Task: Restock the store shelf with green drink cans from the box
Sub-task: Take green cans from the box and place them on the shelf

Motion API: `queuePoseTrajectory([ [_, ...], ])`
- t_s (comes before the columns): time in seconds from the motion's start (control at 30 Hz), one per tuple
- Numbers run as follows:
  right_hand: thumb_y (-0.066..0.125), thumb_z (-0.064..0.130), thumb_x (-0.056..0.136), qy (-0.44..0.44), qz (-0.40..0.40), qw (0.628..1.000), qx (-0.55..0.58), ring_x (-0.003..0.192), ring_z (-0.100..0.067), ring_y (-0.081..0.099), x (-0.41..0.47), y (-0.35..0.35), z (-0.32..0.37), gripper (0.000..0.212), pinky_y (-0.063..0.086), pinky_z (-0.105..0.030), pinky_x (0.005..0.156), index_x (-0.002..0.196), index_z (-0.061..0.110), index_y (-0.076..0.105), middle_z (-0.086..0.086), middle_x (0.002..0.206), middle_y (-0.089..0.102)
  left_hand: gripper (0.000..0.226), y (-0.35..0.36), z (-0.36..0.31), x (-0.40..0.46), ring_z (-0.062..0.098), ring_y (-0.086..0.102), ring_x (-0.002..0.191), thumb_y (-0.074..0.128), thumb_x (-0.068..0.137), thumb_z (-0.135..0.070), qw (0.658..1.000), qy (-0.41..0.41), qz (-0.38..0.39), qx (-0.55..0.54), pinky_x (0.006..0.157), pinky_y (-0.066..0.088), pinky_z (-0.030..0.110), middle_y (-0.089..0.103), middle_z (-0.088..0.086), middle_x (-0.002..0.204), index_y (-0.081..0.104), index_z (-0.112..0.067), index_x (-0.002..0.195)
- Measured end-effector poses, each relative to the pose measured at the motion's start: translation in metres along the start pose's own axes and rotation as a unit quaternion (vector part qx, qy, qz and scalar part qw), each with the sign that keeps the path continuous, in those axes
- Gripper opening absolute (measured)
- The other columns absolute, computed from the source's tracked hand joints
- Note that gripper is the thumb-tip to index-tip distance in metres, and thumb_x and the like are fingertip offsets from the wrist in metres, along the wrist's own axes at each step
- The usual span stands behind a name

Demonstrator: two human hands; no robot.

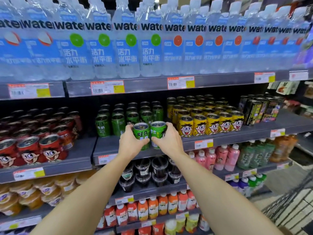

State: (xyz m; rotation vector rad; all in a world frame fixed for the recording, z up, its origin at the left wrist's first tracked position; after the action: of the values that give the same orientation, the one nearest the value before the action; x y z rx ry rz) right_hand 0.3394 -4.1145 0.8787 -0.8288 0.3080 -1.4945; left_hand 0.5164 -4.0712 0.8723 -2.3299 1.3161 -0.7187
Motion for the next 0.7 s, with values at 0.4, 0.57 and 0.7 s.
queuePoseTrajectory([
  [0.4, 0.077, 0.038, 0.079, -0.011, 0.027, 1.000, -0.001, 0.124, -0.029, 0.051, 0.029, 0.019, -0.016, 0.083, 0.047, -0.041, 0.096, 0.145, 0.012, 0.034, -0.009, 0.138, 0.051, 0.088, 0.019, 0.013, 0.026, 0.020, 0.058, 0.103, 0.083, 0.072, -0.038, 1.000, -0.012, 0.009, 0.007, 0.086, 0.049, 0.035, 0.061, 0.003, 0.119, 0.036, -0.014, 0.142],
  [0.57, 0.078, 0.037, 0.078, 0.006, 0.031, 0.999, 0.010, 0.123, -0.030, 0.051, 0.042, 0.027, -0.020, 0.081, 0.046, -0.041, 0.097, 0.143, 0.010, 0.036, -0.009, 0.136, 0.052, 0.085, 0.029, 0.016, 0.042, 0.019, 0.059, 0.101, 0.083, 0.074, -0.034, 1.000, -0.018, 0.017, 0.001, 0.083, 0.049, 0.033, 0.062, 0.004, 0.121, 0.036, -0.013, 0.141],
  [0.7, 0.078, 0.038, 0.078, 0.012, 0.026, 1.000, 0.013, 0.123, -0.031, 0.052, 0.051, 0.031, -0.027, 0.083, 0.046, -0.043, 0.098, 0.144, 0.011, 0.036, -0.010, 0.136, 0.053, 0.082, 0.038, 0.022, 0.046, 0.024, 0.058, 0.109, 0.084, 0.073, -0.032, 1.000, -0.008, 0.009, 0.016, 0.089, 0.049, 0.038, 0.059, 0.007, 0.125, 0.035, -0.012, 0.137],
])
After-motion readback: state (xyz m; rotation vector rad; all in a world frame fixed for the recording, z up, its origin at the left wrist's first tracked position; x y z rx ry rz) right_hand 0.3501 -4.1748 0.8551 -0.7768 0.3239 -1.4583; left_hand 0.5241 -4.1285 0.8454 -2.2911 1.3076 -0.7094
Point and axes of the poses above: each hand's wrist, its own x-axis towards the middle knuckle, its own y-axis out of the palm, z = x × y, the point moved 8 cm from there along x, towards the middle knuckle
